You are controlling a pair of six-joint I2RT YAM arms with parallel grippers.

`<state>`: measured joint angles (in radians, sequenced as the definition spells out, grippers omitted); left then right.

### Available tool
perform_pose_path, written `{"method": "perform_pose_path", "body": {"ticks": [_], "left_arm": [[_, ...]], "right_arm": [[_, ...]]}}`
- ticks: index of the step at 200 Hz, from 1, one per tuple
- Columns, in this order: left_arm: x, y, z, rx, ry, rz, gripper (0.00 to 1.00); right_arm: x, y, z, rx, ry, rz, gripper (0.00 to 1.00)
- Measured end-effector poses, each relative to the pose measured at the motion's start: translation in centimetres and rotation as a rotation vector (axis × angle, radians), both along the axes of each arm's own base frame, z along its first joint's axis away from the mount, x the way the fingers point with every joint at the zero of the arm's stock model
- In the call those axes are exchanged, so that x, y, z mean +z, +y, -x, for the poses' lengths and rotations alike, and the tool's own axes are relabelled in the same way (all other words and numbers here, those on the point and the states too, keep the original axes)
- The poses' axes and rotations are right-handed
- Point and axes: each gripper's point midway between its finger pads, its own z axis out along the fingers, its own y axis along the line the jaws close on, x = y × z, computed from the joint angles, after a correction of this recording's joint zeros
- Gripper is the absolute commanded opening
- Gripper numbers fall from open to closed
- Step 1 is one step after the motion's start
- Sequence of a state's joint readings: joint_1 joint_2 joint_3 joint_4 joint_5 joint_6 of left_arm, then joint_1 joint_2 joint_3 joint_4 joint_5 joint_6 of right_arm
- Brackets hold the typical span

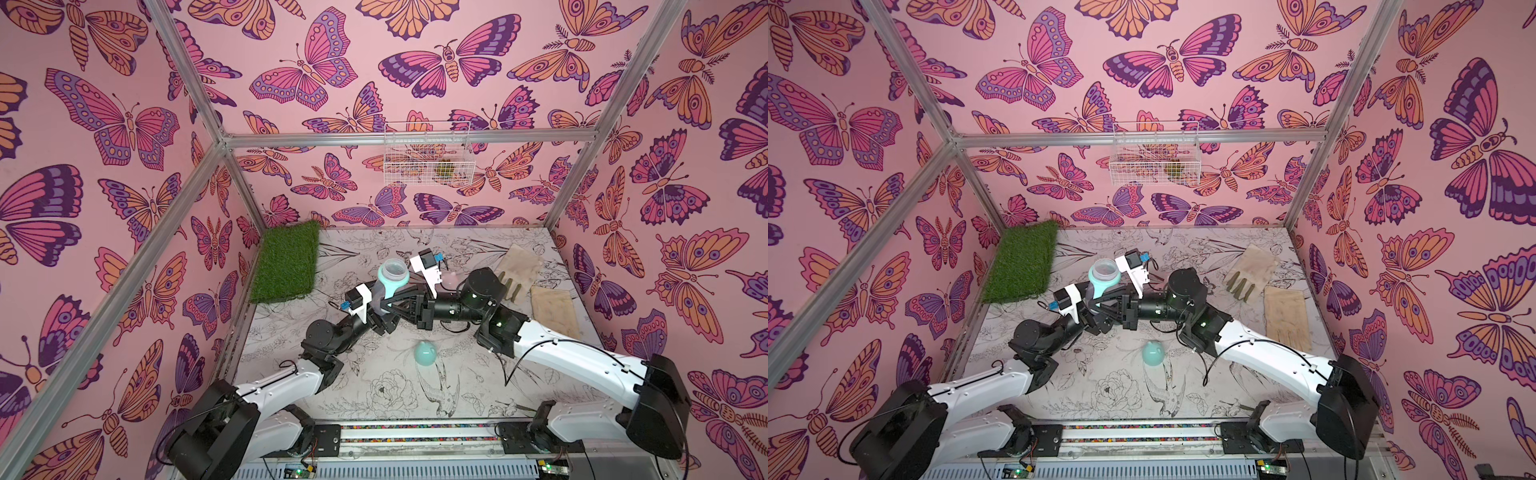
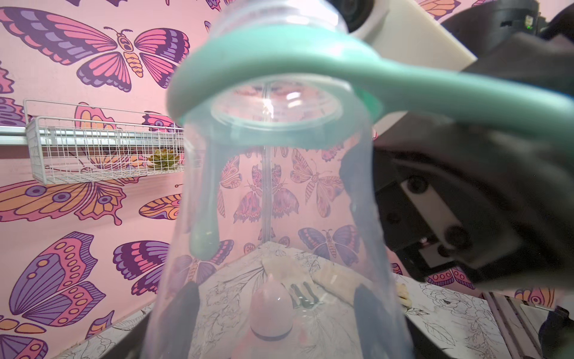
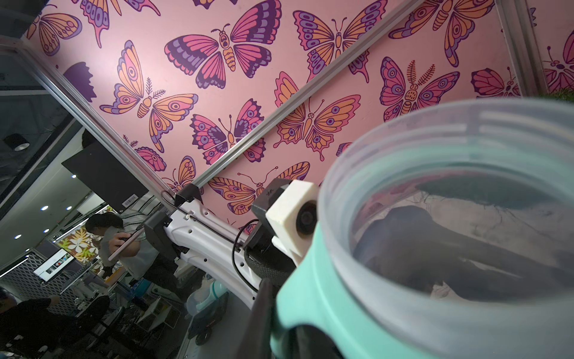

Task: Assemble the baby bottles
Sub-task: Put on the handle of the baby bottle, then pick up the nipple from the center of the board.

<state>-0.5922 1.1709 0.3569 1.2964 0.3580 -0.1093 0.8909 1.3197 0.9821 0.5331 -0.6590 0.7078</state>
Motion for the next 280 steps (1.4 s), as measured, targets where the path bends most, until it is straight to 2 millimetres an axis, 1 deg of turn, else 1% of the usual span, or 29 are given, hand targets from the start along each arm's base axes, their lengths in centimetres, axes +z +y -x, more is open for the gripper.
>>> {"method": "perform_pose_path", "body": {"ticks": [14,26,33,40,53,61,79,101,120,137,155,176,191,214,234,255,280], "left_arm": [[0.1,0.1,0.0,0.005,-0.006,0.002,0.0],[0.2,0.2,-0.1,0.018,-0.012,0.001,0.0],[0.6,0.4,-0.2,0.033,-0.024,0.011,0.0],[0.9,0.9,-0.4,0.061,-0.037,0.021,0.0],[0.7,1.6,-1.1,0.11,-0.03,0.022,0.0],[0.7,1.9,-1.3,0.135,-0.034,0.021,0.0],[0.6,2.8,-1.2,0.181,-0.049,0.028,0.0],[-0.1,4.1,-1.1,0.259,-0.057,0.005,0.0],[-0.7,5.1,-1.2,0.329,-0.059,-0.035,0.0],[-0.9,6.1,-1.1,0.387,-0.066,-0.079,0.0],[-0.5,7.3,-0.6,0.441,-0.084,-0.102,0.0],[-0.5,8.8,0.1,0.5,-0.089,-0.12,0.0],[-1.1,9.5,0.2,0.529,-0.075,-0.139,0.0],[-2.7,10.0,-0.1,0.557,-0.036,-0.177,0.0],[-4.1,10.0,-0.5,0.565,0.001,-0.214,0.0],[-4.5,10.0,-0.5,0.565,0.013,-0.228,0.0],[-4.5,10.0,-0.5,0.565,0.012,-0.227,0.0]], "right_arm": [[0.1,0.0,0.1,0.001,-0.003,-0.001,0.16],[-0.1,0.1,-0.1,-0.009,0.003,0.017,0.36],[-0.7,0.0,-0.1,-0.016,0.014,0.051,0.44],[-1.6,-0.1,0.0,-0.017,0.024,0.093,0.48],[-1.9,-0.5,0.5,-0.022,0.013,0.142,0.55],[-2.0,-0.9,0.7,-0.033,0.003,0.173,0.62],[-2.7,-2.3,1.0,-0.076,-0.019,0.258,0.69],[-4.1,-4.0,0.6,-0.145,-0.044,0.37,0.72],[-5.8,-5.1,-0.4,-0.215,-0.053,0.476,0.74],[-7.7,-6.0,-2.1,-0.288,-0.045,0.577,0.75],[-10.3,-6.4,-4.7,-0.362,-0.025,0.691,0.75],[-13.8,-5.5,-7.5,-0.405,0.005,0.817,0.76],[-17.1,-4.5,-9.1,-0.407,0.028,0.912,0.77],[-21.9,-3.1,-10.9,-0.39,0.071,1.034,0.79],[-25.3,-2.3,-11.8,-0.375,0.103,1.106,0.81],[-27.6,-1.7,-12.3,-0.364,0.122,1.148,0.83],[-28.6,-1.0,-12.9,-0.358,0.129,1.16,0.84]]}}
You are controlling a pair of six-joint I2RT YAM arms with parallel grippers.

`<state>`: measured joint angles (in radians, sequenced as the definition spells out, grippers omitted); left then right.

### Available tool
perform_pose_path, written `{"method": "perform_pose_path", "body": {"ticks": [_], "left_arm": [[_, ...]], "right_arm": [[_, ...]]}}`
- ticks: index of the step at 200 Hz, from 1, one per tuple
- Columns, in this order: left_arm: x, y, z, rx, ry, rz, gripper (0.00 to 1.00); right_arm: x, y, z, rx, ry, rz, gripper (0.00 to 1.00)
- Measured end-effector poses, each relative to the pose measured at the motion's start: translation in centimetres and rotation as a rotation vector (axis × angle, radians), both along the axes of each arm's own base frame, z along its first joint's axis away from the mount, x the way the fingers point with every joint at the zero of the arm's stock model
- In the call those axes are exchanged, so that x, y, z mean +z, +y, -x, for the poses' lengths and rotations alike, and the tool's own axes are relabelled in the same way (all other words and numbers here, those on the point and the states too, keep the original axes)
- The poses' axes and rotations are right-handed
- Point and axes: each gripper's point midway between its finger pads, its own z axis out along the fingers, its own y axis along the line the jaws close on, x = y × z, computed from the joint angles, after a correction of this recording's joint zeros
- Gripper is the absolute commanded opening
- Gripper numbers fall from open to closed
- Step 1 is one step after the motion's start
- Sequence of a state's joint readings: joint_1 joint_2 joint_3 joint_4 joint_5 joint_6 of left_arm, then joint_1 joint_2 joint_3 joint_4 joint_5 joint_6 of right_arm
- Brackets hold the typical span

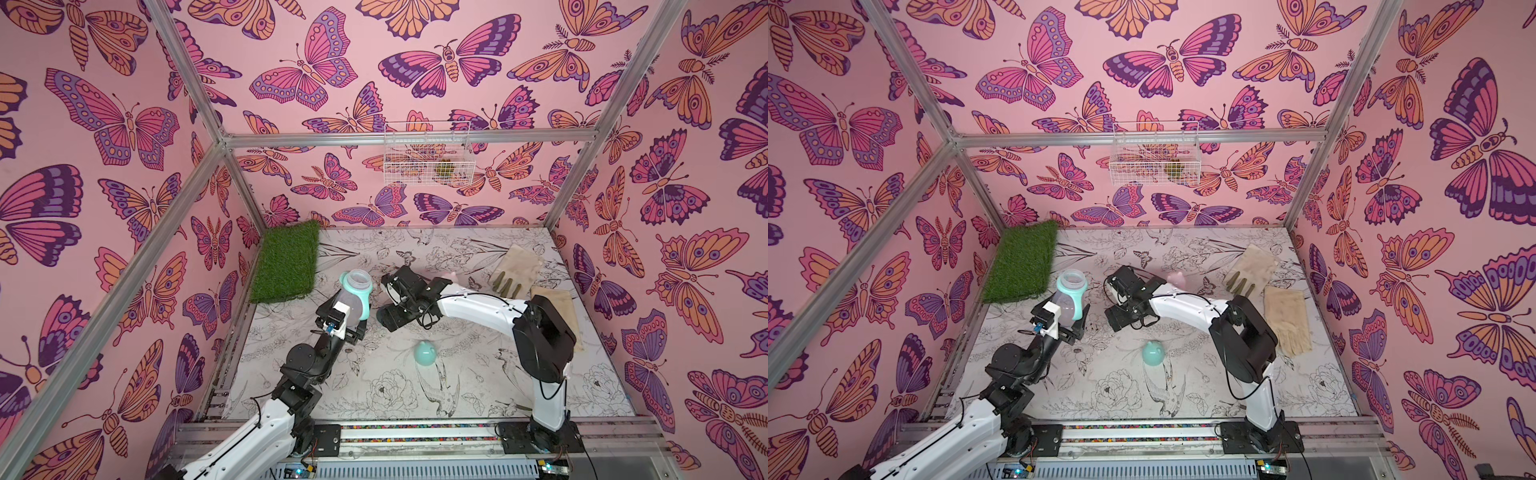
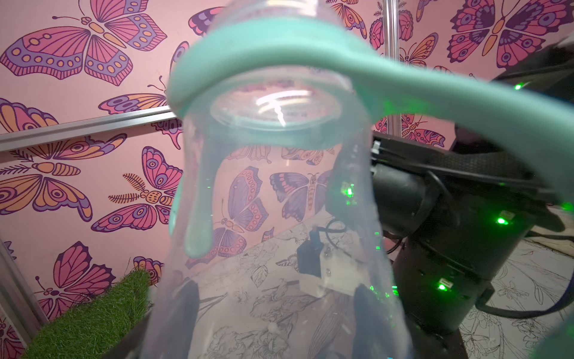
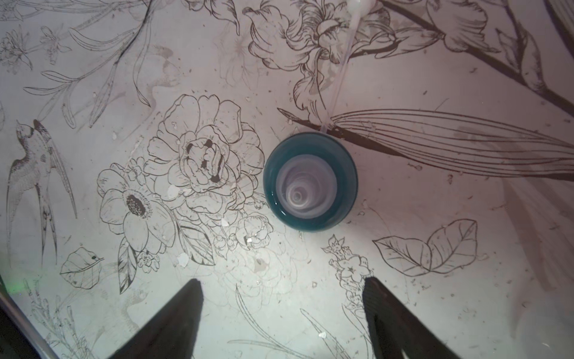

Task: Assemble the baby bottles
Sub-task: Pick up the nipple from the center of the board.

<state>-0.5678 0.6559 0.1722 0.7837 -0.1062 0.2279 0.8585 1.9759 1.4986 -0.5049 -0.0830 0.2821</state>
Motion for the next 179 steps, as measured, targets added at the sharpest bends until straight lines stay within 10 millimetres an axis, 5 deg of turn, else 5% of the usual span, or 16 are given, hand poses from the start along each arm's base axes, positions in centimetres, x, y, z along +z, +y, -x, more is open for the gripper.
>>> {"method": "perform_pose_path", "body": {"ticks": [179], "left_arm": [[0.4,0.1,0.2,0.0,-0.013,0.009,0.0]], "right_arm": [[-5.3,1.9,-3.2,-0.02,-0.015,0.101,0.9]]}}
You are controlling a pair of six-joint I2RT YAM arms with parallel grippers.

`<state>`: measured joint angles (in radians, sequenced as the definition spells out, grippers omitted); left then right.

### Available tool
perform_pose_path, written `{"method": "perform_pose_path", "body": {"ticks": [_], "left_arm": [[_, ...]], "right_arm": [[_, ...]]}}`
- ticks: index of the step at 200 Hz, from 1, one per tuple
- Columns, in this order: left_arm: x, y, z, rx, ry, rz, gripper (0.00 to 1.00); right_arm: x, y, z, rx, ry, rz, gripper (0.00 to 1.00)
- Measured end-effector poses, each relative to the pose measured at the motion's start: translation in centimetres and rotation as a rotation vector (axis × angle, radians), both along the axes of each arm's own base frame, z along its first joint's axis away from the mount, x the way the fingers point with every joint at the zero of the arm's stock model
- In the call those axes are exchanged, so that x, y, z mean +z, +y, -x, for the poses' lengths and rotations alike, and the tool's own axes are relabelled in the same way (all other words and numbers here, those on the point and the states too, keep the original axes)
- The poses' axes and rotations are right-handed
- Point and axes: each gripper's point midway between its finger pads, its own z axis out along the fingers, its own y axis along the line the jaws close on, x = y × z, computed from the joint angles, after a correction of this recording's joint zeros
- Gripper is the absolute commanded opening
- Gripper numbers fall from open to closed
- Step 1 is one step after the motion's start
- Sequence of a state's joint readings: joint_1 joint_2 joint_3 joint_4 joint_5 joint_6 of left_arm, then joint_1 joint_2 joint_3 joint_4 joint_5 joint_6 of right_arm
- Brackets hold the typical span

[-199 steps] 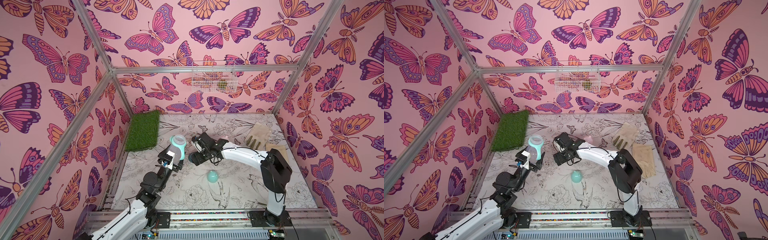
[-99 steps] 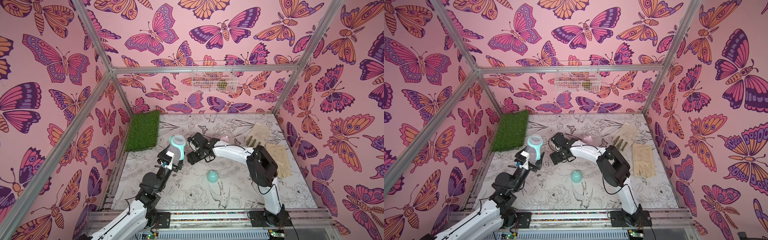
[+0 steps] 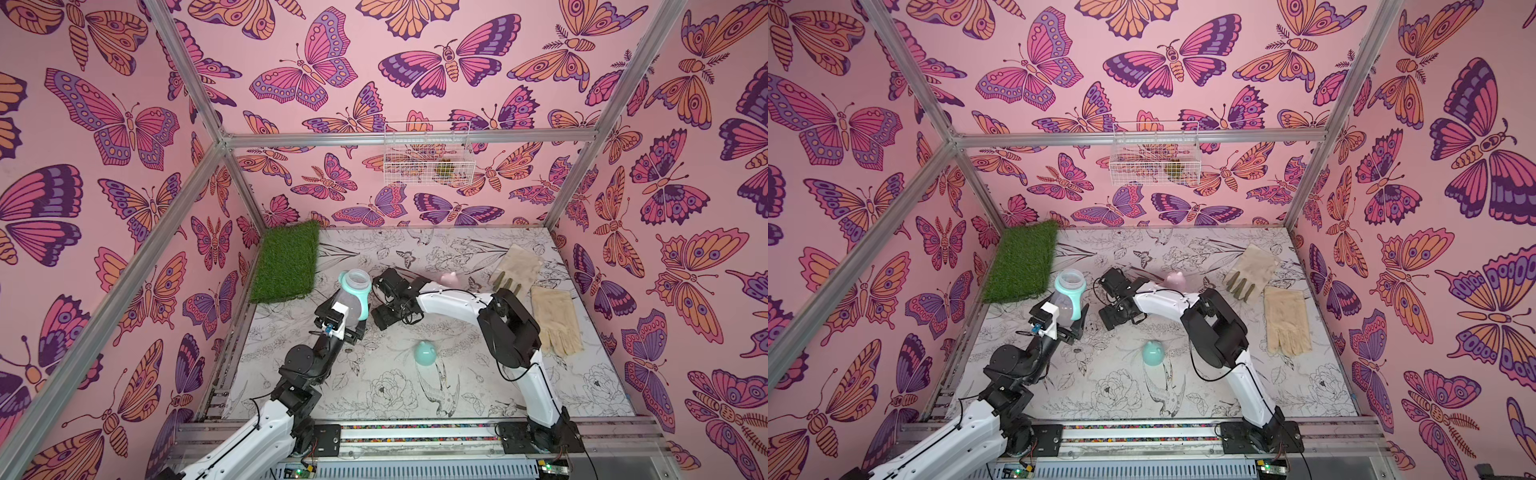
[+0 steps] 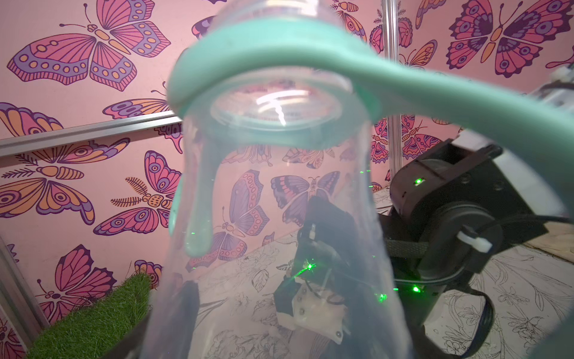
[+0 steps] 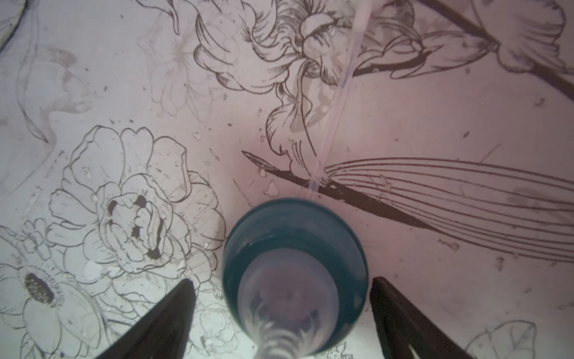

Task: Assemble the baby bottles
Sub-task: Pick up the nipple from the center of the board.

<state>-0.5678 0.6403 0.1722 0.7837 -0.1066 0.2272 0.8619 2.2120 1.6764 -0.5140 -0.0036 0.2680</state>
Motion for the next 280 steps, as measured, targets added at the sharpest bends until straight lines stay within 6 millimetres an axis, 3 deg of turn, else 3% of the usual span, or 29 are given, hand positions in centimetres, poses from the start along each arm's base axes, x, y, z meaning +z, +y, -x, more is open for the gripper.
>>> {"method": "perform_pose_path", "body": {"ticks": [169,189,232,280], "left_arm": [[0.39,0.17,0.28,0.0,-0.015,0.009,0.0],[0.46,0.2,0.32,0.0,-0.017,0.011,0.0],[0.43,0.19,0.31,0.0,-0.016,0.01,0.0],[0.39,0.19,0.31,0.0,-0.015,0.01,0.0]], "right_arm": [[-0.72,0.0,-0.18,0.017,-0.057,0.117,0.74],[-0.73,0.16,-0.23,0.021,-0.058,0.118,0.68],[-0.72,0.25,-0.25,0.022,-0.059,0.118,0.47],[-0.47,-0.16,0.02,0.039,-0.06,0.124,0.42]]}}
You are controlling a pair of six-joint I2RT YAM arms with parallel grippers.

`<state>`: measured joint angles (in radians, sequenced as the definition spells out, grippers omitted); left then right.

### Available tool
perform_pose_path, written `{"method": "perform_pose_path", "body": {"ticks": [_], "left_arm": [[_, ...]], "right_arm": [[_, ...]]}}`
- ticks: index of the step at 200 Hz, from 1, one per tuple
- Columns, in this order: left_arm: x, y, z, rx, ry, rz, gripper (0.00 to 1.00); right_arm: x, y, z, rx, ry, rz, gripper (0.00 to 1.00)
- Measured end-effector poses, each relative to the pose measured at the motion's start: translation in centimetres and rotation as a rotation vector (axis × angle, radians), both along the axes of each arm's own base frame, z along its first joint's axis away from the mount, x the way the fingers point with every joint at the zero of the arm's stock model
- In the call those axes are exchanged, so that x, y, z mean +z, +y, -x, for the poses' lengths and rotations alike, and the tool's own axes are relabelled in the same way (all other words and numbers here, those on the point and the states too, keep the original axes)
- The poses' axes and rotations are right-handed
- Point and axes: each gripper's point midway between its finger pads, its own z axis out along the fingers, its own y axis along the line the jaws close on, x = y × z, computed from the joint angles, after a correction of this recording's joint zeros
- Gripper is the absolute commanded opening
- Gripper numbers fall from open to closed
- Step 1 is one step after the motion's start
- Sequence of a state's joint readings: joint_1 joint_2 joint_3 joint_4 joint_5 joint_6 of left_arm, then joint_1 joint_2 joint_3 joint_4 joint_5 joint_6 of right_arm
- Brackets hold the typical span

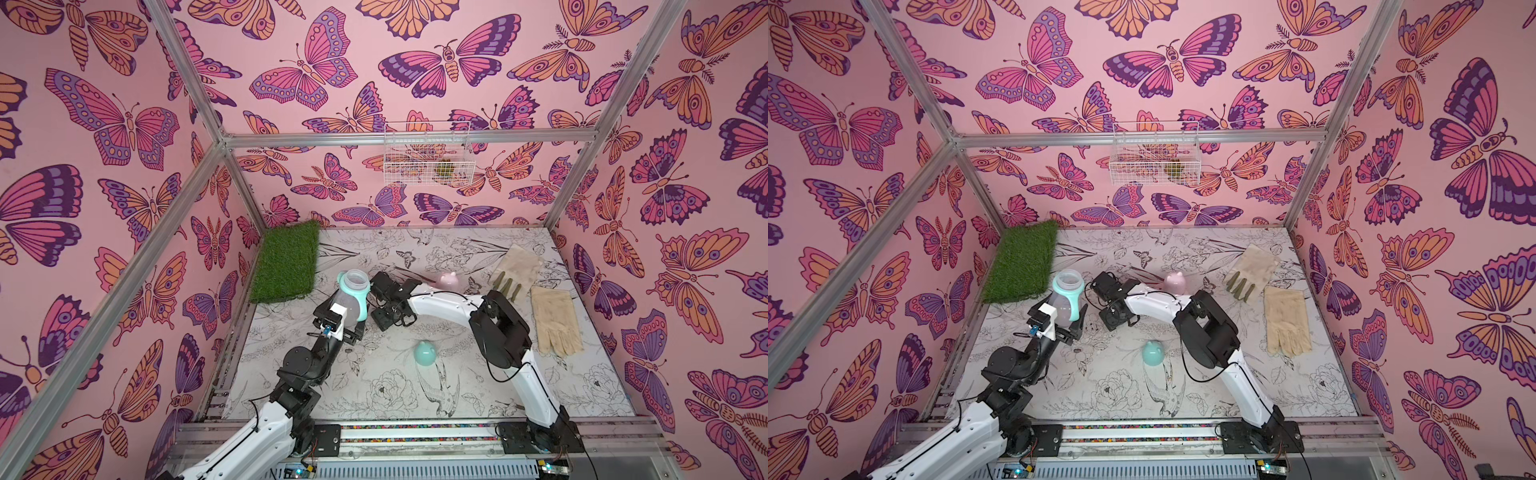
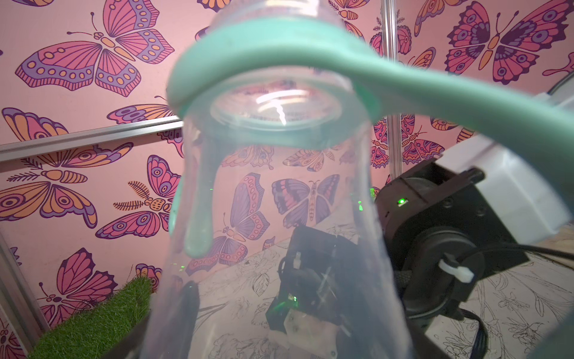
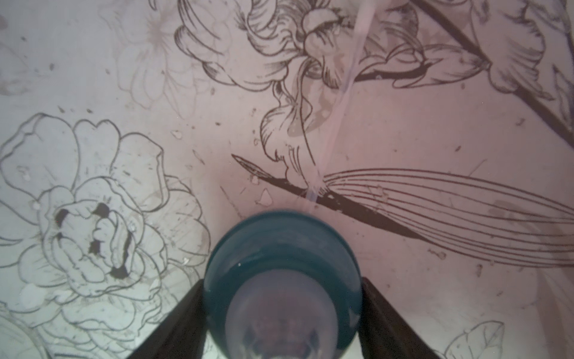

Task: Assemble the baby bottles
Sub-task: Pick up the nipple from the center of the board, then close the nipple on the baby bottle.

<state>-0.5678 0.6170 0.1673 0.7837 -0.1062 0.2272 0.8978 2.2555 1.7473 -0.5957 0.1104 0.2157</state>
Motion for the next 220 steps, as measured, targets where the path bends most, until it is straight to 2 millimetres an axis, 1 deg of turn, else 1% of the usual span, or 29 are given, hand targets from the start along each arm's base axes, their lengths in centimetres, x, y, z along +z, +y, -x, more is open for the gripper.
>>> {"method": "perform_pose_path", "body": {"ticks": [13,26,77,97,110,128,148,166,205,220], "left_arm": [[0.0,0.0,0.0,0.0,0.0,0.0,0.0],[0.0,0.0,0.0,0.0,0.0,0.0,0.0],[-0.6,0.0,0.0,-0.001,0.01,-0.006,0.0],[-1.0,0.0,0.0,0.0,0.015,-0.009,0.0],[-1.3,-0.1,-0.1,0.0,0.022,-0.014,0.0],[-1.6,-0.1,-0.1,-0.002,0.026,-0.018,0.0],[-1.9,-0.3,0.1,-0.018,0.022,-0.022,0.0],[-2.2,-0.7,0.3,-0.038,0.016,-0.029,0.0],[-2.8,-1.4,0.4,-0.075,0.009,-0.045,0.0],[-2.9,-1.6,0.4,-0.085,0.004,-0.046,0.0]], "right_arm": [[0.6,-0.3,0.1,0.009,-0.001,-0.001,0.42],[1.8,-0.5,0.0,0.015,-0.01,-0.012,0.42],[9.6,-1.5,-1.8,0.016,-0.108,-0.105,0.41],[11.9,-1.8,-2.1,0.021,-0.145,-0.126,0.4],[13.0,-2.0,-2.0,0.025,-0.16,-0.133,0.41],[14.4,-2.5,-1.6,0.032,-0.169,-0.137,0.4],[16.6,-3.2,-0.9,0.044,-0.185,-0.147,0.39],[19.3,-4.1,-0.1,0.051,-0.21,-0.168,0.39],[26.0,-6.7,2.2,0.069,-0.288,-0.233,0.37],[28.1,-7.5,3.0,0.078,-0.318,-0.257,0.37]]}}
